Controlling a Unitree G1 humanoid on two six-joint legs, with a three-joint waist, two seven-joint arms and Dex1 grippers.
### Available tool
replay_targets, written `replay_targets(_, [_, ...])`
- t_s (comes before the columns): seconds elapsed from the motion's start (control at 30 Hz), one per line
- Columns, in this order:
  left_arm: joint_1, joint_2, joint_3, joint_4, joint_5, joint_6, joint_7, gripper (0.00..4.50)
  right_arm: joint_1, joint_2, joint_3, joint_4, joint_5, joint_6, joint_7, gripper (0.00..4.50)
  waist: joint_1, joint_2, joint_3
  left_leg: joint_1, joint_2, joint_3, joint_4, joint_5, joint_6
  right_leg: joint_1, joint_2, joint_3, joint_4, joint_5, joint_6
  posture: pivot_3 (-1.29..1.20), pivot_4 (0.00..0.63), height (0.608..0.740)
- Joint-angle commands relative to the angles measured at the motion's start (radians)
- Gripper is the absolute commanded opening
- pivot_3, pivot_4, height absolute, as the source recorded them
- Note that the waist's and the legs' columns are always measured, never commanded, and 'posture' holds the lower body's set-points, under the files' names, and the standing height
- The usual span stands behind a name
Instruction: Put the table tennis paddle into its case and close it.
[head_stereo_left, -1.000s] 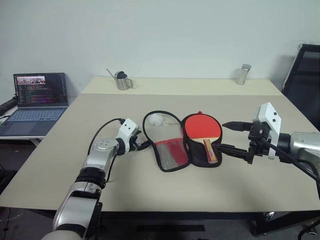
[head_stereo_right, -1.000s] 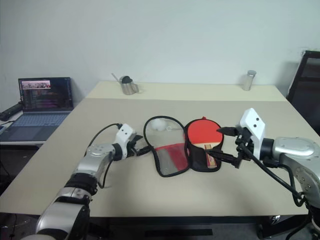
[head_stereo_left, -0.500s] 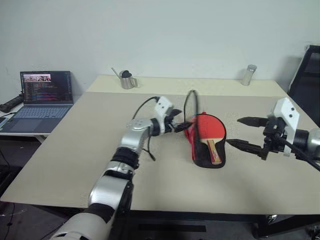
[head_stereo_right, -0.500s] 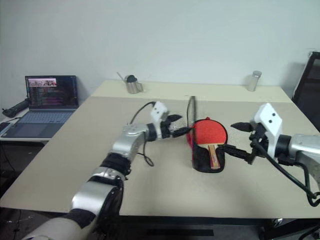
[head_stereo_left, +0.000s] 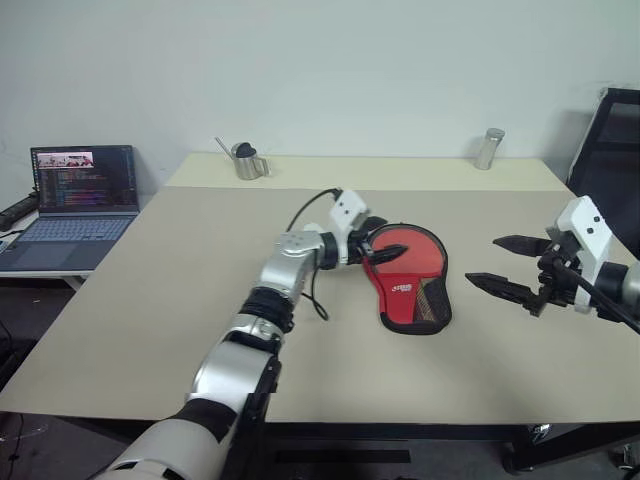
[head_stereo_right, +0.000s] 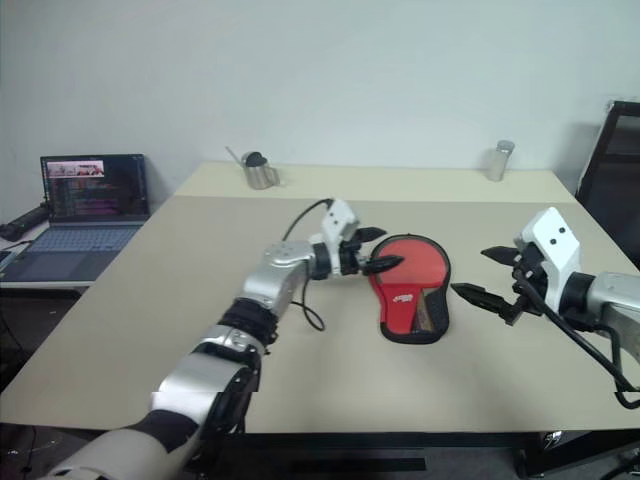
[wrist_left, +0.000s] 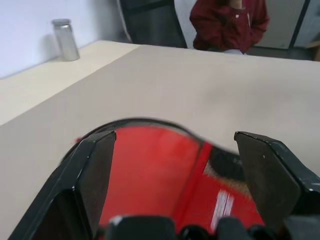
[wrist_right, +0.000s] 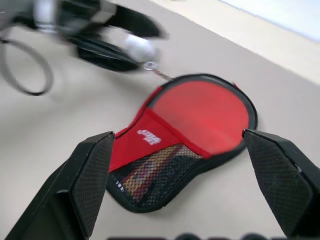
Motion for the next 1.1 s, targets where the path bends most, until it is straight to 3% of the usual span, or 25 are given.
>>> replay_targets(0.03, [0.069, 0.079, 0.011, -0.178, -0.073, 0.06, -0.148, 4.15, -0.055, 0.043, 0.015, 0.052, 0.013, 0.075, -0.075, 4.48, 0.0, 0.0, 0.0, 0.0, 0.0, 0.0, 0.0, 0.0, 0.0, 0.0, 0.0, 0.0, 0.0, 0.0, 0.0, 0.0, 0.15, 0.74])
replay_targets(0.43, [0.331, 0.4, 0.074, -0.601, -0.211, 0.329, -0.27, 4.15, -0.138, 0.228, 0.19, 0.267, -0.139, 0.016, -0.204, 4.48, 0.004, 0.0, 0.0, 0.0, 0.0, 0.0, 0.0, 0.0, 0.0, 0.0, -0.001, 0.0, 0.0, 0.0, 0.0, 0.0, 0.15, 0.74])
replay_targets(0.73, [0.354, 0.437, 0.079, -0.657, -0.222, 0.352, -0.217, 4.15, -0.234, 0.391, 0.263, 0.489, -0.279, -0.108, -0.276, 4.48, 0.006, 0.001, 0.0, 0.0, 0.0, 0.0, 0.001, 0.0, 0.0, 0.0, -0.001, -0.001, 0.0, 0.0, 0.0, 0.0, 0.15, 0.74])
replay_targets(1.1, [0.363, 0.447, 0.072, -0.685, -0.225, 0.36, -0.206, 4.15, -0.251, 0.42, 0.212, 0.588, -0.295, -0.103, -0.265, 4.48, 0.002, 0.001, 0.0, 0.0, 0.0, 0.0, 0.001, 0.0, 0.0, 0.0, -0.001, 0.0, 0.0, 0.0, 0.0, 0.0, 0.15, 0.74])
